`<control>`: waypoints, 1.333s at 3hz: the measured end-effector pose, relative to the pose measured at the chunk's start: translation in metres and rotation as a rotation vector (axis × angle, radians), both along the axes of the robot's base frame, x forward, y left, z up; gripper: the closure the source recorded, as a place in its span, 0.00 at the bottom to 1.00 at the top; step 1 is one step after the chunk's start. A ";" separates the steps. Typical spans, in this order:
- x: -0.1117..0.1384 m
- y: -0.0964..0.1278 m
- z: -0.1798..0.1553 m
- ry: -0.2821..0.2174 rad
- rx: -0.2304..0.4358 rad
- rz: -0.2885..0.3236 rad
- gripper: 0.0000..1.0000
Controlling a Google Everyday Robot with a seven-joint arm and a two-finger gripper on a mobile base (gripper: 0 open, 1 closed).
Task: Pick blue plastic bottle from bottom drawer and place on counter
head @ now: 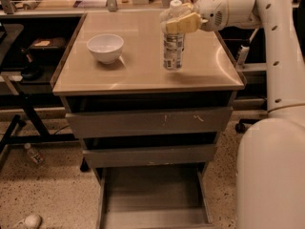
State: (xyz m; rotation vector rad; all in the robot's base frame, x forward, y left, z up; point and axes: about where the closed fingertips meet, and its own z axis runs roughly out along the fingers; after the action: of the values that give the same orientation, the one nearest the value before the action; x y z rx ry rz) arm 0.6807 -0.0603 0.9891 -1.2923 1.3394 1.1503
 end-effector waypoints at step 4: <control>0.036 0.005 -0.035 0.126 0.015 -0.021 1.00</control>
Offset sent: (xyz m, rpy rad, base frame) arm 0.0456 -0.0172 -0.0211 0.0124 0.1227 0.0034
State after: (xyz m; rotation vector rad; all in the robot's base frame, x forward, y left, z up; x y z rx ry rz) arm 0.7166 -0.0553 0.9539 -1.2084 1.4293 1.2418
